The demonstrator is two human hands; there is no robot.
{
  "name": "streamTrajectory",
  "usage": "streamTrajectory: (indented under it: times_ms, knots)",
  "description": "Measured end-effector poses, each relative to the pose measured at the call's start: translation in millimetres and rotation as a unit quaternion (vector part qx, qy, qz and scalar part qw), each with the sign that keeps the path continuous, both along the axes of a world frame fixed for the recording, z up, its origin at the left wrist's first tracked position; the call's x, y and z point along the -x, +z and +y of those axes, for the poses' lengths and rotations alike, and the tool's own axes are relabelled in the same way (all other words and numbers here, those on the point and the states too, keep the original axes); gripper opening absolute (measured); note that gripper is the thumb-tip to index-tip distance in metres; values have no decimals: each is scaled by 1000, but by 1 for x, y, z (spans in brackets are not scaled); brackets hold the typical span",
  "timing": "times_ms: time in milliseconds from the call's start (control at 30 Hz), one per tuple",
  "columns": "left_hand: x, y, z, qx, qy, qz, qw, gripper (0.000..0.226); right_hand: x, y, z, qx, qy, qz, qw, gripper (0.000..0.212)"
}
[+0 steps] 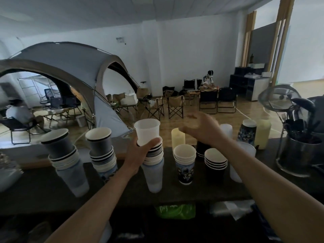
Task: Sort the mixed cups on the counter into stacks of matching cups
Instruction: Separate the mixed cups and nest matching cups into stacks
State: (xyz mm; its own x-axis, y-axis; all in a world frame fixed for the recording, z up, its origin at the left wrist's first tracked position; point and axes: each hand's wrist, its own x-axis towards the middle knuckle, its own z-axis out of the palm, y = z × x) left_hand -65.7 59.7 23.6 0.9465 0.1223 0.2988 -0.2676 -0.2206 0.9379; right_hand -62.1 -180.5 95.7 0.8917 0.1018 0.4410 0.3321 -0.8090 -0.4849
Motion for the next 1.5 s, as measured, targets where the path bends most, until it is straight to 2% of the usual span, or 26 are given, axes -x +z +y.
streamTrajectory:
  times_ms: [67, 133, 200, 233, 300, 367, 433, 500, 633, 767, 967, 1100, 1167, 1233, 1300, 1367, 1433, 1500]
  knots:
    - [2, 1, -1, -19, -12, 5, 1000, 56, 10, 24, 42, -97, 130, 22, 986, 81]
    - [1, 4, -2, -45, -16, 1, 999, 45, 14, 32, 78, -61, 189, 69, 978, 97]
    - [0, 6, -2, -66, -3, -5, 998, 38, 11, 31, 102, 5, 169, 55, 984, 100]
    - [0, 6, -2, -65, 0, -4, 998, 42, 9, 30, 107, 10, 155, 31, 987, 95]
    - [-4, 3, -1, -58, -4, 5, 998, 69, 7, 36, 97, -53, 128, -16, 990, 79]
    - [-8, 0, 6, -62, -17, -13, 998, 88, 9, 52, 66, -135, 86, -75, 984, 67]
    - [-12, -3, 10, -85, -31, -31, 995, 96, 10, 64, 18, -169, 23, -133, 976, 64]
    - [-14, -8, 6, -125, -38, -52, 990, 93, 7, 60, -33, -151, -51, -148, 976, 69]
    - [-16, -21, -10, -123, -30, -85, 988, 84, 2, 22, -111, -104, -152, -72, 980, 84]
    - [-32, -28, -12, -119, -32, -105, 987, 97, 2, -9, -151, -83, -193, -52, 976, 73]
    - [-33, -32, -18, -107, -24, -109, 988, 86, -7, -42, -161, -55, -180, 1, 982, 71]
    - [-32, -38, -14, -117, -18, -103, 988, 86, -12, -71, -155, 21, -169, 124, 978, 89]
    - [-32, -41, -13, -111, 3, -93, 989, 77, -14, -75, -150, 58, -157, 180, 969, 106]
    - [-29, -43, -13, -102, 17, -86, 991, 74, -18, -61, -135, 107, -151, 183, 965, 115]
    - [-26, -43, -10, -86, 23, -73, 993, 72, -18, -28, -101, 133, -132, 123, 975, 106]
    - [-24, -43, -7, -84, 29, -74, 993, 70, -15, 0, -51, 78, -43, 61, 994, 90]
    - [-19, -41, -7, -97, 37, -81, 991, 69, -9, 12, 1, 16, 82, 54, 995, 78]
    - [-13, -37, -9, -94, 36, -86, 991, 66, -5, 9, 45, 3, 166, 82, 983, 70]
